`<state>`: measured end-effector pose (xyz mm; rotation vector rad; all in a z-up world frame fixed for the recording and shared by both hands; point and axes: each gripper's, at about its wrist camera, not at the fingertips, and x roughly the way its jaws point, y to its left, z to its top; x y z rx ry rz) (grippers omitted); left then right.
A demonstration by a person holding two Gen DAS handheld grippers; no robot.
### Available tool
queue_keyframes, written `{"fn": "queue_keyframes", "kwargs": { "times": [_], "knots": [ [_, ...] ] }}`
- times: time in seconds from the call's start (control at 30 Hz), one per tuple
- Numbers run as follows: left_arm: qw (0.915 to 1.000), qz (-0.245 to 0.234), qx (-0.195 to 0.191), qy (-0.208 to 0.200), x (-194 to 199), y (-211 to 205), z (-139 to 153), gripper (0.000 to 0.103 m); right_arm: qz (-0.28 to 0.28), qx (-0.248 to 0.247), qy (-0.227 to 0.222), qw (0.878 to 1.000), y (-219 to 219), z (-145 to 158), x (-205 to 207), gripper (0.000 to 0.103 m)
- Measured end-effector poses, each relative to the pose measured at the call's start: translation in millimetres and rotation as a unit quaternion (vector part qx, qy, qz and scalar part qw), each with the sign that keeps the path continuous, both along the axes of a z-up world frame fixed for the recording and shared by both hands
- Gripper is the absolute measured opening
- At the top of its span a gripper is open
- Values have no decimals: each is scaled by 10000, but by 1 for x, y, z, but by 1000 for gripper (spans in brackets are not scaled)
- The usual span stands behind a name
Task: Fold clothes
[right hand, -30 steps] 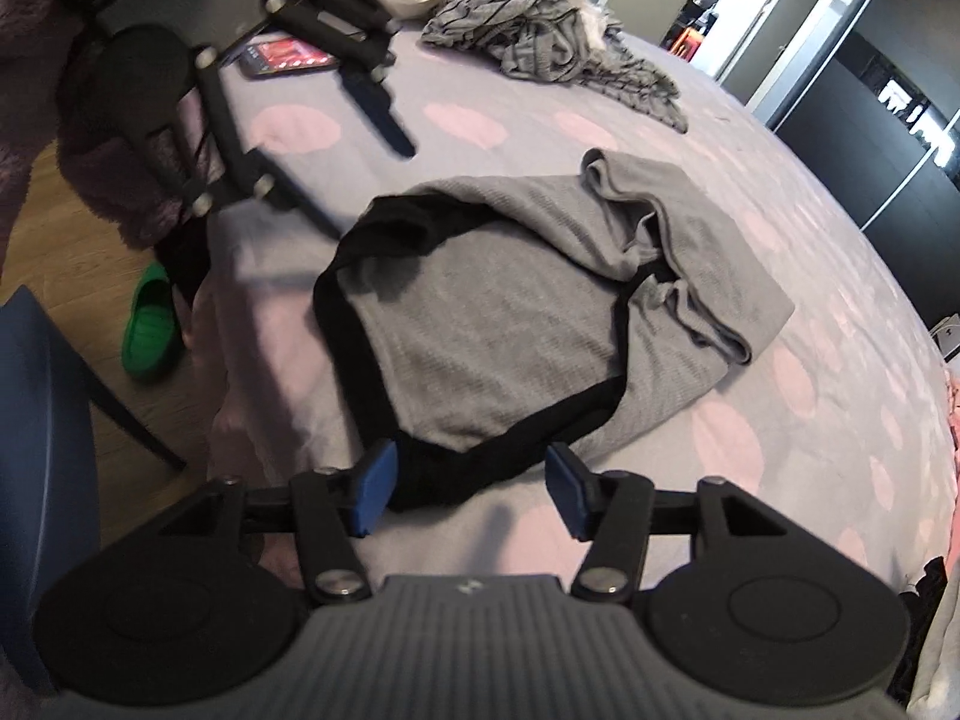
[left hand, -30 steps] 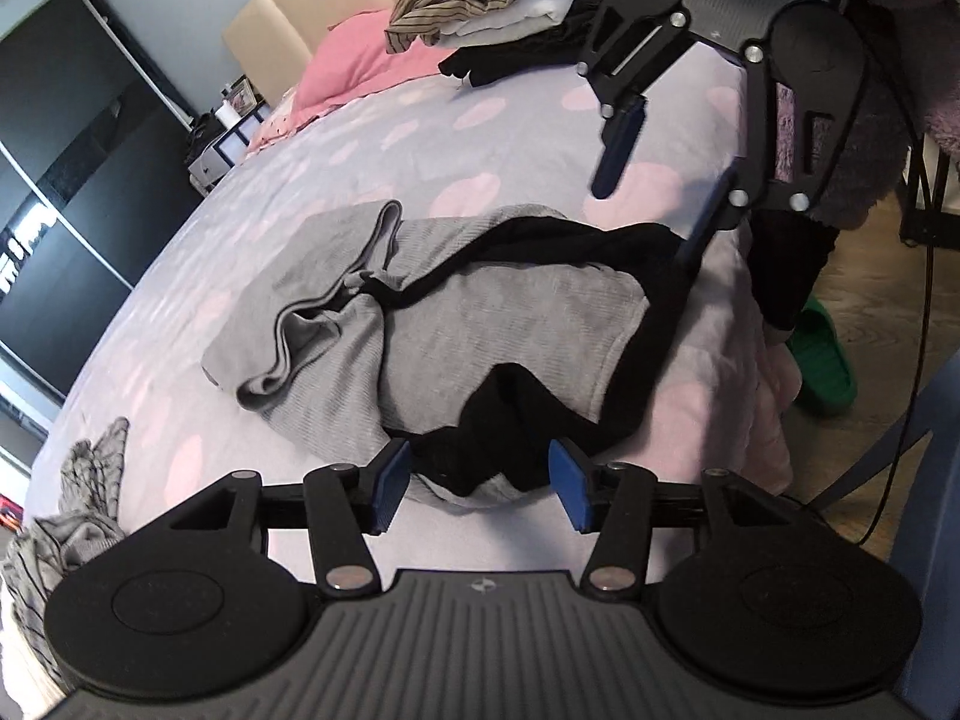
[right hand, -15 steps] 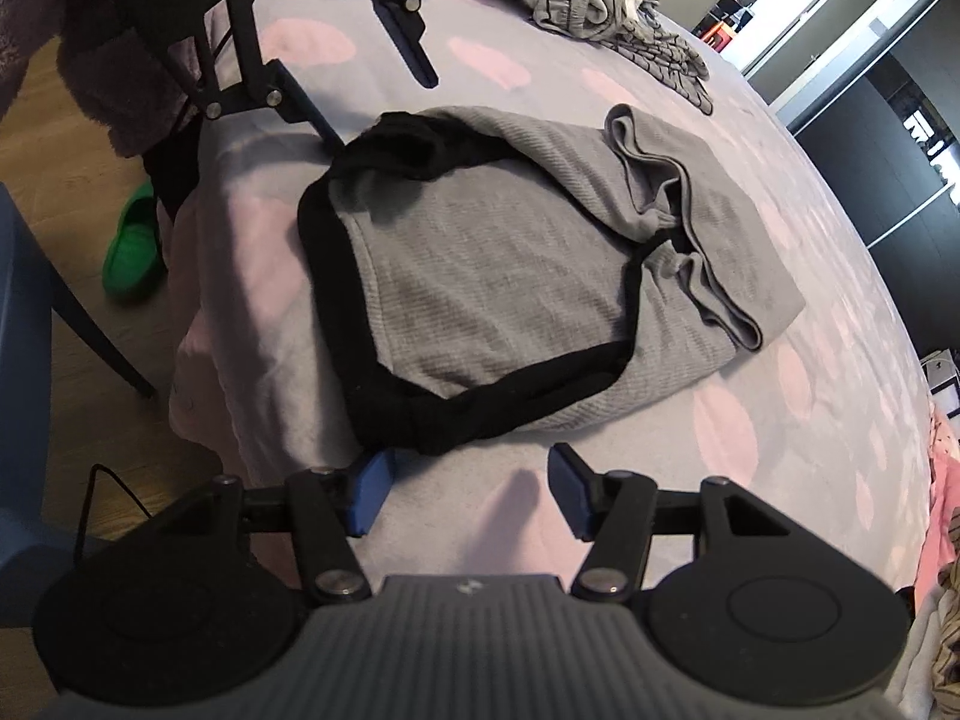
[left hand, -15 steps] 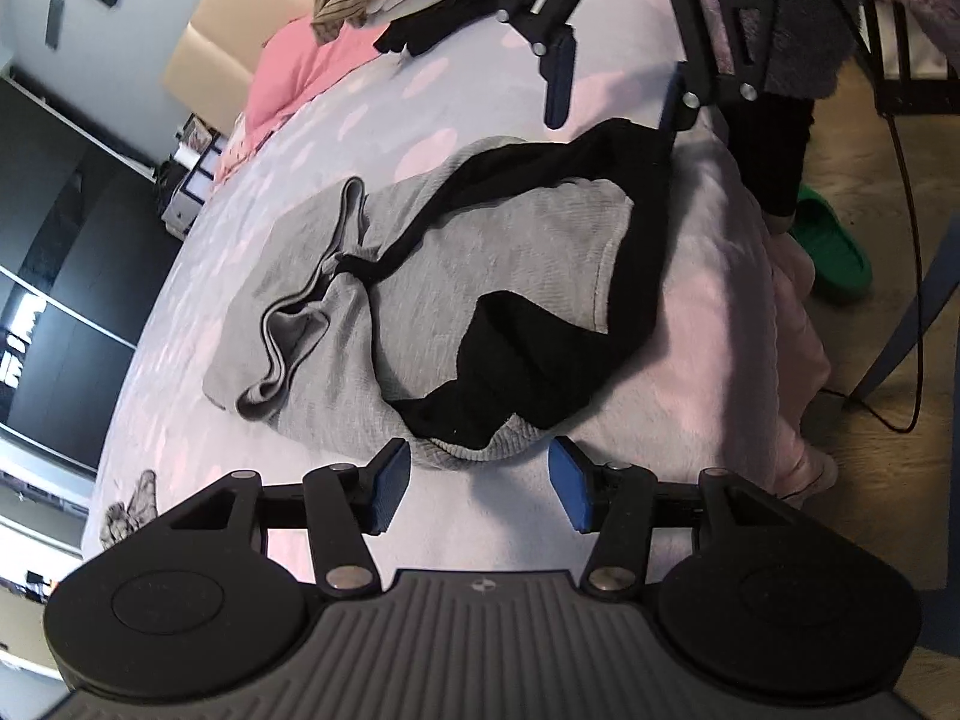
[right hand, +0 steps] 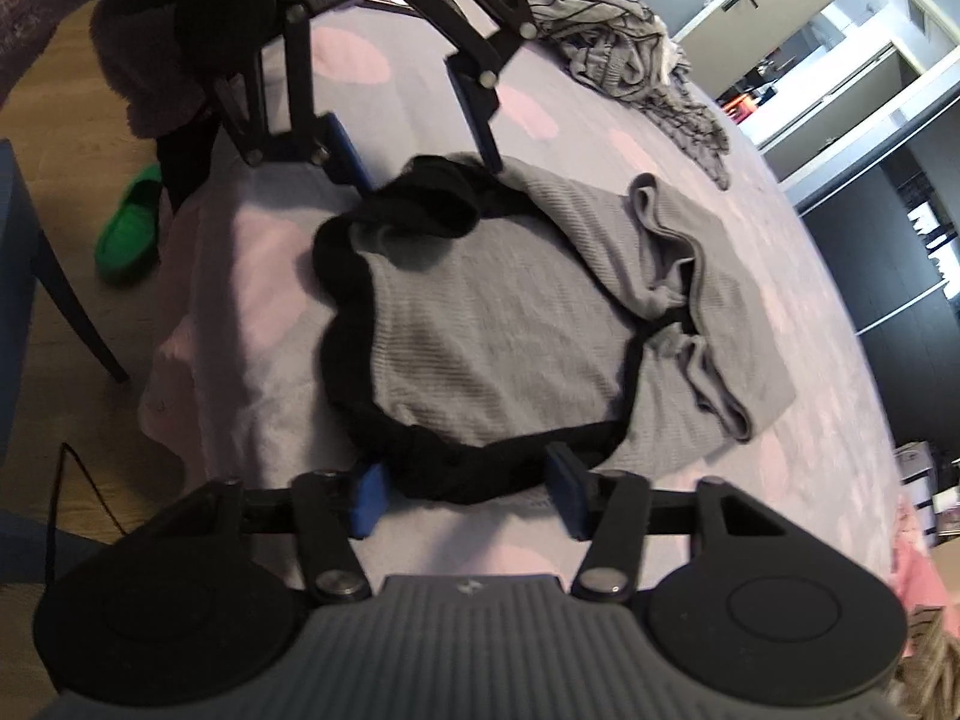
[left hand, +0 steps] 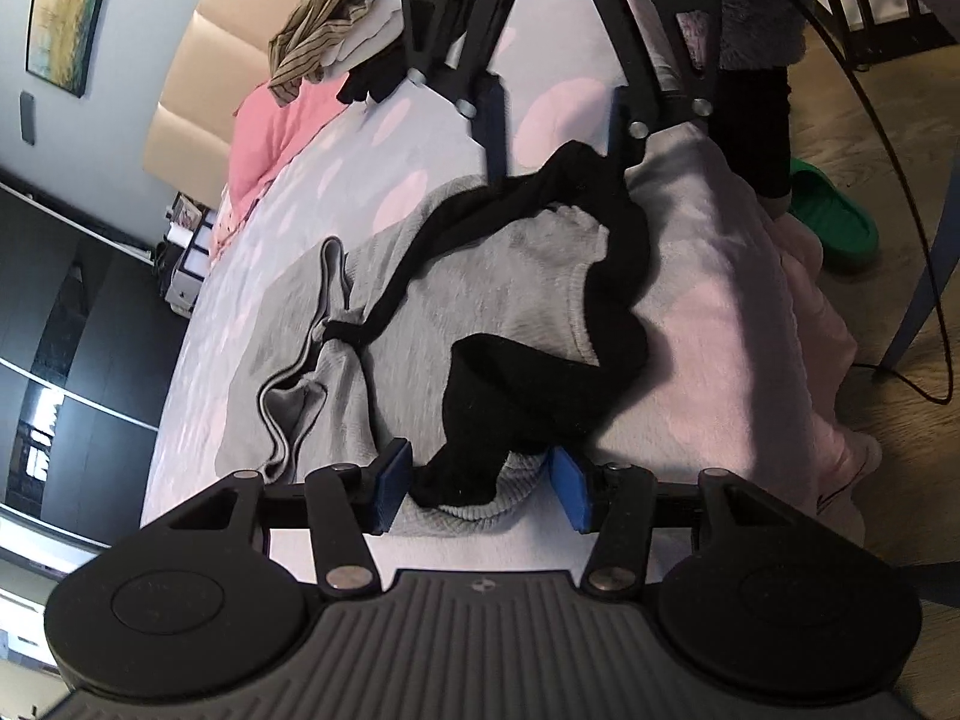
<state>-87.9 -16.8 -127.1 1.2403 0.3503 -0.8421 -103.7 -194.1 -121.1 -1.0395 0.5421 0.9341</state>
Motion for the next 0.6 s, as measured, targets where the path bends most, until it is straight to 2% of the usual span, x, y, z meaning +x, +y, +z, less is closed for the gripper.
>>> {"fn": "queue_keyframes", "kwargs": {
  "times": [0.07,0.1,0.13,0.2,0.3,0.43,0.6],
  "knots": [
    [9999,-37,65,129,1,-3,0,16,8,39,170,9998,1,2,0,24],
    [9997,0,90,246,1,-4,1,13,-19,70,200,9998,2,3,1,19],
    [9995,47,80,292,1,-4,3,11,-76,124,244,9996,1,6,3,14],
    [9986,244,-39,475,5,-2,9,8,-261,316,402,9983,-2,12,8,12],
    [9928,700,-473,843,15,5,24,6,-586,745,515,9942,-10,25,16,11],
    [9837,1163,-1025,915,24,13,50,6,-946,1258,482,9864,-18,46,26,10],
    [9714,1561,-1495,985,50,16,80,6,-1235,1756,353,9760,-21,77,46,10]
  ]
}}
